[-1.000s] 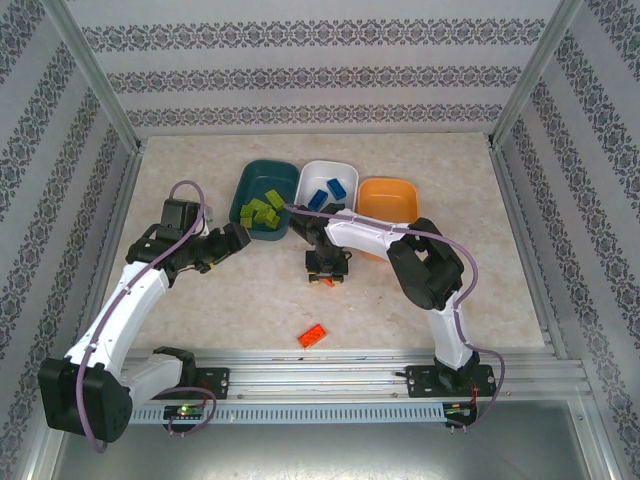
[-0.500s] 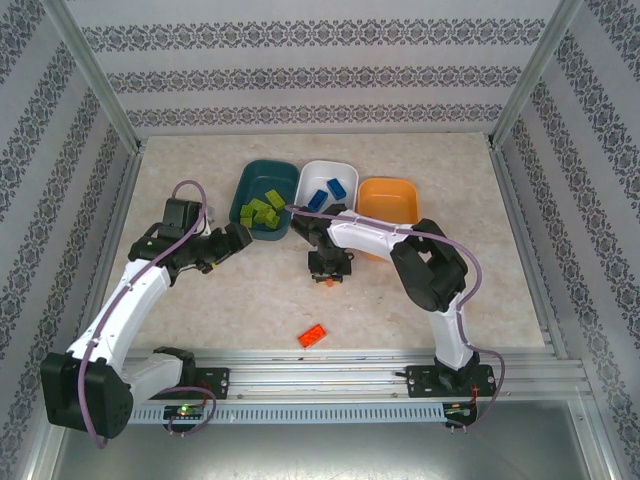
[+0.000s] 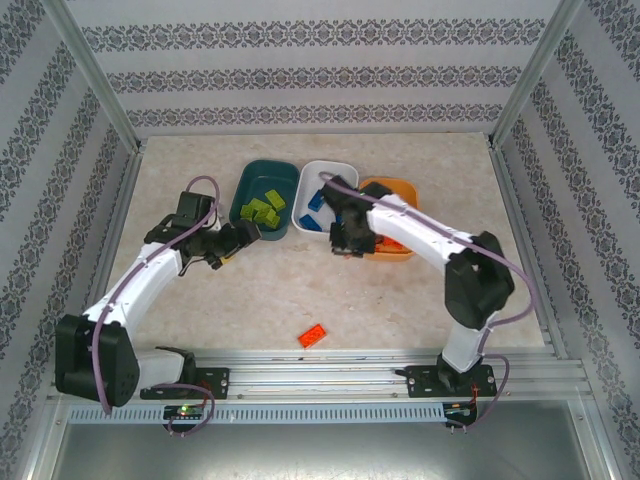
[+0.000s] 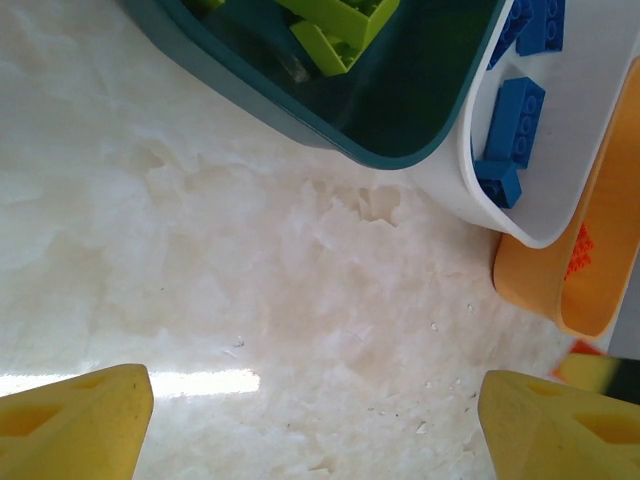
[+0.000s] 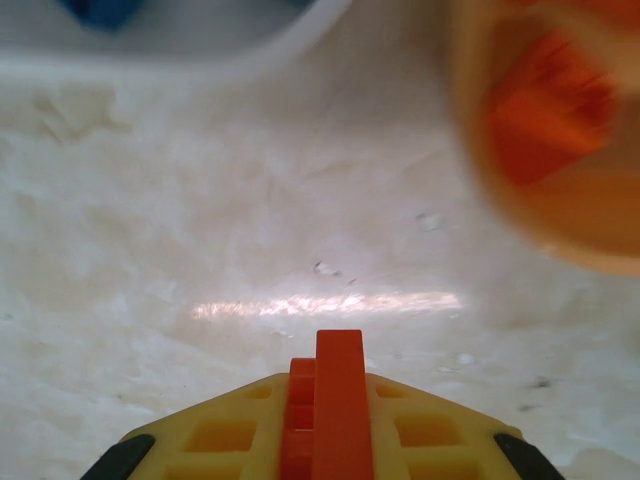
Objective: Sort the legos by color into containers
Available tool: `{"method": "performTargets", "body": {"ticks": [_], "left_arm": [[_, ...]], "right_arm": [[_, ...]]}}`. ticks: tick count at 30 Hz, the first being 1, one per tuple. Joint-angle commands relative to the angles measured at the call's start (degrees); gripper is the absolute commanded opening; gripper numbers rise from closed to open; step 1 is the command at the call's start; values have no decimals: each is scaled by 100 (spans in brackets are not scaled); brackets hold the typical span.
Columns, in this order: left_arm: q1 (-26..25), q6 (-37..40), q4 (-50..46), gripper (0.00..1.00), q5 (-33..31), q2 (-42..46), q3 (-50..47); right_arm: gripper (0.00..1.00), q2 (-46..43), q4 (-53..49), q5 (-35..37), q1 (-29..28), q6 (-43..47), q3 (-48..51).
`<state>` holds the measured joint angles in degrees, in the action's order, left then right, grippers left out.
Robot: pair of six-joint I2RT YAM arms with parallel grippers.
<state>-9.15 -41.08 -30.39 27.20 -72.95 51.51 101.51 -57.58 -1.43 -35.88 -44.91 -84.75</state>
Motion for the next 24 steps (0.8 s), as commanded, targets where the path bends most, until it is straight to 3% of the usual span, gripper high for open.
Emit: {"method": "performTargets", "body": {"ticks": [1,10,17,24], "left_arm": [[-182,-33,302,86,101,-187,314],[-723,105,263,87,31,-585,538],[-1236,928,-675,92,-320,-914,1007],[-1575,1261,-1093,100,-504,-897,1019]], "right_arm": [[0,-334,-331,202,480,301,-323],[0,454,-478,-42,1773,1054,-1289],[0,1696,-495,-79,2168,1395,-2223],[0,2662,-563,-35,2333,1546,-2935]]}}
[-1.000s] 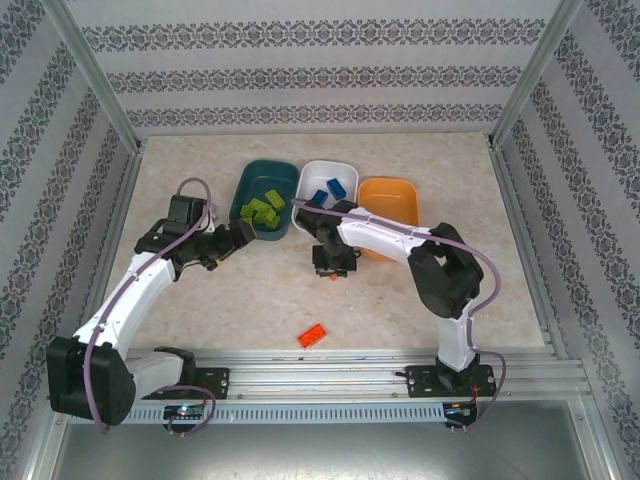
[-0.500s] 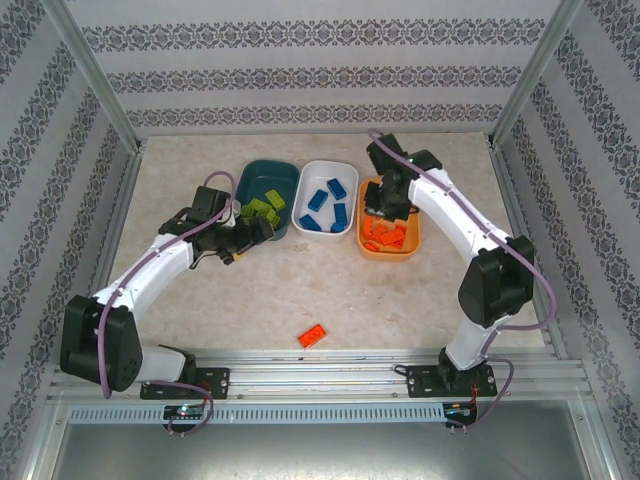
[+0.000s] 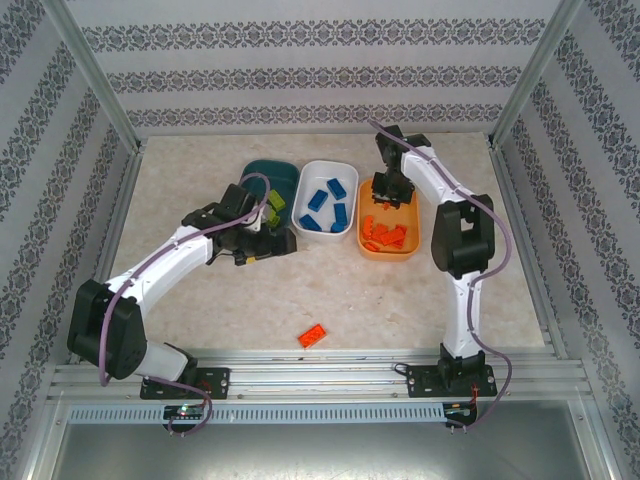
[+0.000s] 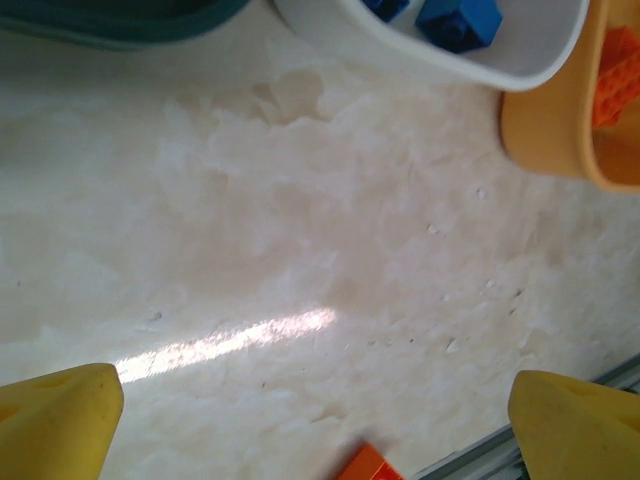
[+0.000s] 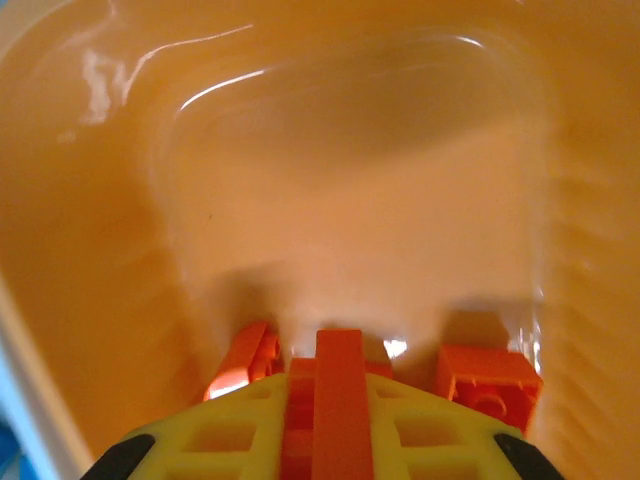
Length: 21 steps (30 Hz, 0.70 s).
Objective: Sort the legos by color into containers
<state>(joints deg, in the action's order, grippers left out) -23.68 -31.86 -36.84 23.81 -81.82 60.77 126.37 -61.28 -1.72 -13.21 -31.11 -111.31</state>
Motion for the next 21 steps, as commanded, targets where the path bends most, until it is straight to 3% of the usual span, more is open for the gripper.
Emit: {"method": "performTargets", "body": {"ticks": [1,8,16,21], "left_arm": [[-167,363,-499,100,-192,-9,83],[-257,338,-622,100,-291,4,12],[-251,305,-606,100,-274,-55,49],[-299,345,-586,100,-336,-36,57]], "right_arm": [[1,267,-192,27,73,184,-318],[17,599,-194,-8,126,193,-439],[49,479,-222,-29,127,193,-391],[54,94,-282,-26,155,209,-378]]}}
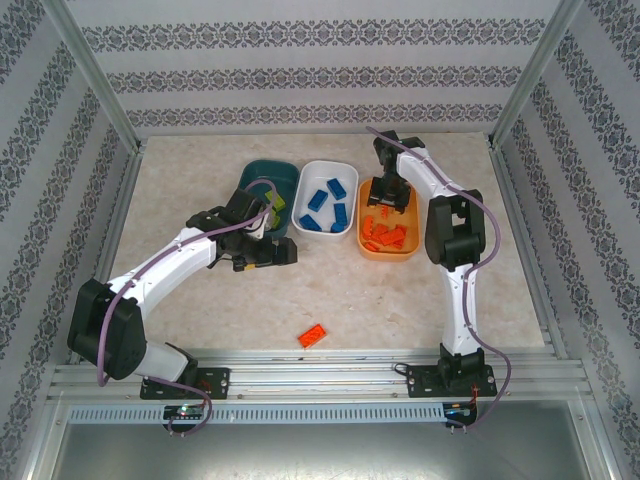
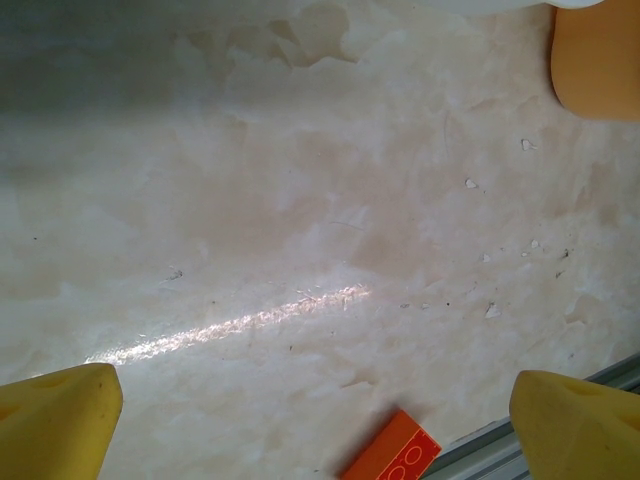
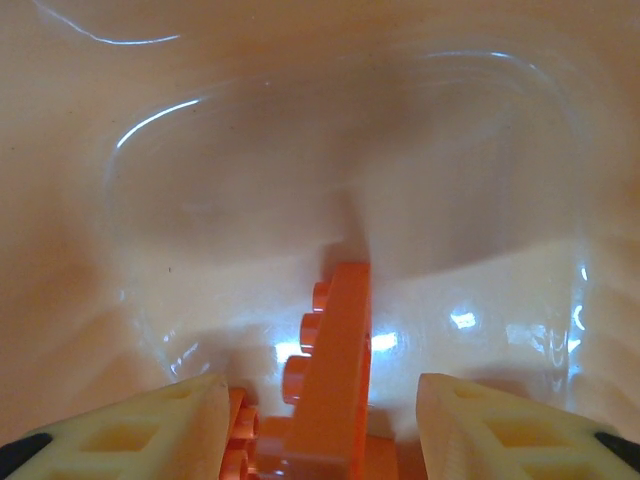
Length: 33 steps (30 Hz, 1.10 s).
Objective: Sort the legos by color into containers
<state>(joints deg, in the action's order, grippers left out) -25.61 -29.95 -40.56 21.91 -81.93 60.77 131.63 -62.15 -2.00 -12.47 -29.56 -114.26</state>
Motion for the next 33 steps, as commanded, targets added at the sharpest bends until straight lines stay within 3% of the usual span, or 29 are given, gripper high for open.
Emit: {"method": "performTargets", "body": {"ticks": [1,8,18,25,33], "left_arm": [[-124,186,-229,100,-173,-24,73],[-155,316,-299,100,-277,36,88],[-522,955,-563,100,-408,-24,196],[-1081,1205,-753,100,-786,-250,211],[-1072,422,-168,100,-1075,-146,-303]], "right_arm": [[55,-549,-201,10,87,64,-73],[62,-1798,-47,-145,96,42,388],[66,-4660,1964,-1590,-386,-349,3941],[70,-5905,2537,-1612,-1270,-823,6137],[78,-5952,2471,-1272,-2885,-1210,6743]]}}
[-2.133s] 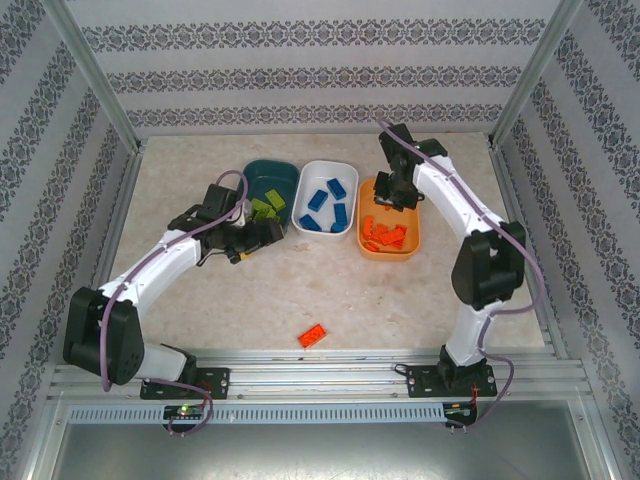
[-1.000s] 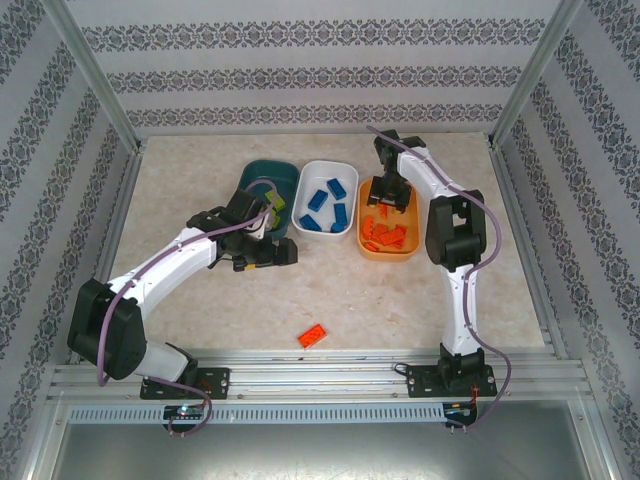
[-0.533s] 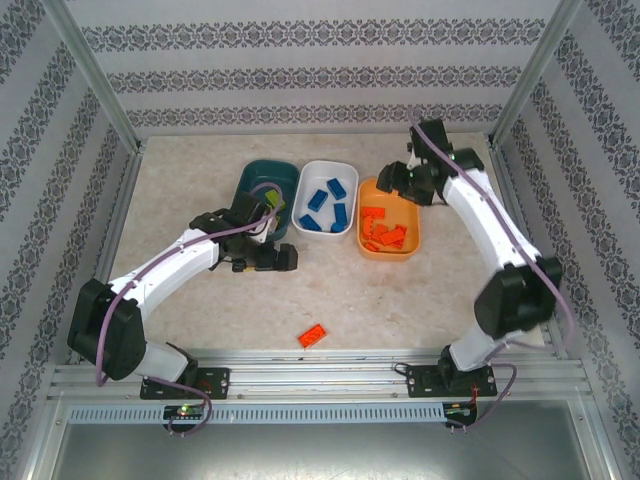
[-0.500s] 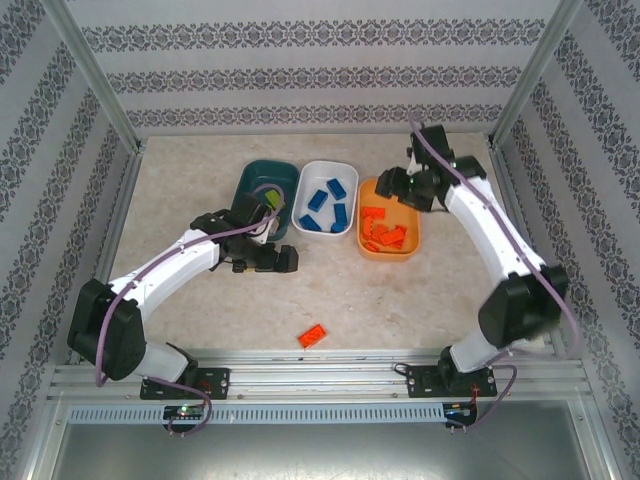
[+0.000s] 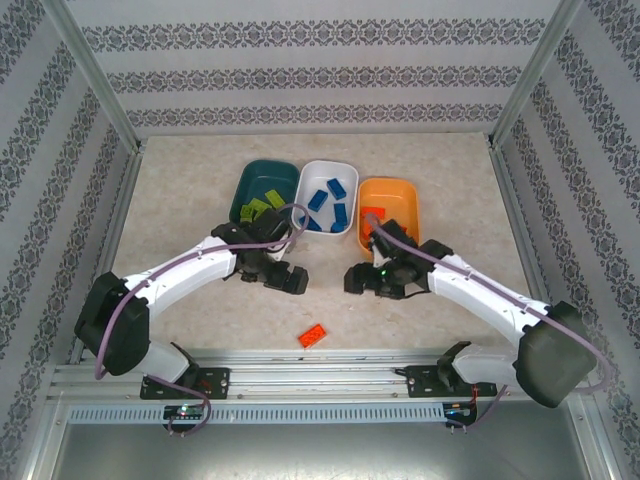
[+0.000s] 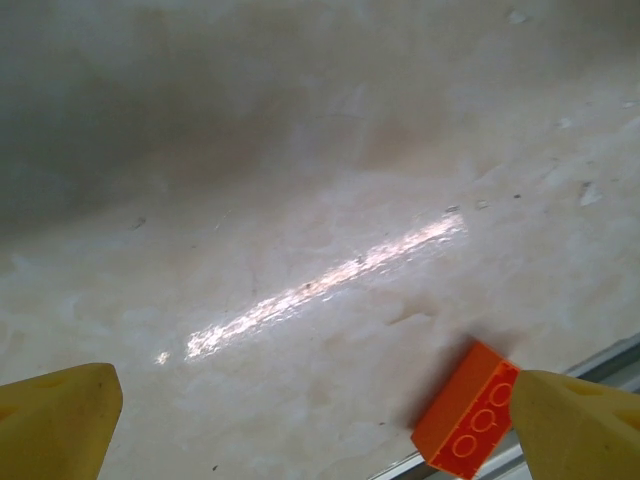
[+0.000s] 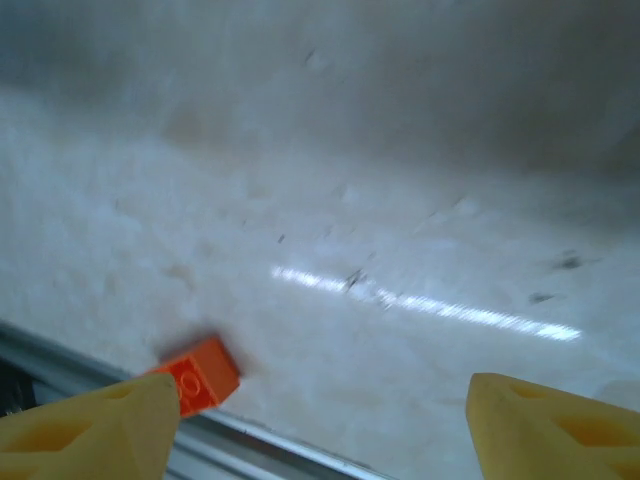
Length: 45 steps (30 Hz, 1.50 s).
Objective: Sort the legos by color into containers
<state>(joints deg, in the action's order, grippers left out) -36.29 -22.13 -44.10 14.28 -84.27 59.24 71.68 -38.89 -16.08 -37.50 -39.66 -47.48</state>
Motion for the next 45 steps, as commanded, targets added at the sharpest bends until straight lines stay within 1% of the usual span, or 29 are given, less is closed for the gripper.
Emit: {"method": "performTargets", "body": {"ticks": [1,3,5,9,12,16,19,23,28,38,42,45], "left_arm": [[2,-475,258,100,-353,125,-215],[55,-671,382,100,-339,154,-306],[140,-831,457,100,-342,182,-397],[526,-1250,700,100,-74,413,-792],[989,-1717,935,100,150,794,-1274],[1638,-2272,1378,100,583,1411,-1970],[1839,-2397,1424,100,681,1707,-2171],[1867,-2338,1254,100,606,1877,-2176],[1894,-2316,1202,100,590,2007,-2225],[1959,-2223,1188,100,677,1986,-2224],[1972,-2193,1149,100,707,2001,-2230],[2001,-2166,1134,100,733,2021,-2239]], "right_arm": [[81,159,152,155,-601,-185,35],[87,401,134,193,-1023,-87,-71],[98,713,-13,327,-1393,45,-305],[98,1232,-93,493,-1931,219,-677],[98,1642,-151,561,-2280,362,-991],[98,2346,-552,692,-2739,642,-1618],[98,2804,-848,815,-2997,732,-2027],[98,3199,-1161,881,-3114,811,-2380],[98,3405,-1232,878,-3129,840,-2516],[94,3833,-1577,1265,-3173,690,-2867],[86,3896,-1562,1386,-3146,575,-2838],[71,3889,-1472,1397,-3066,473,-2745]]}}
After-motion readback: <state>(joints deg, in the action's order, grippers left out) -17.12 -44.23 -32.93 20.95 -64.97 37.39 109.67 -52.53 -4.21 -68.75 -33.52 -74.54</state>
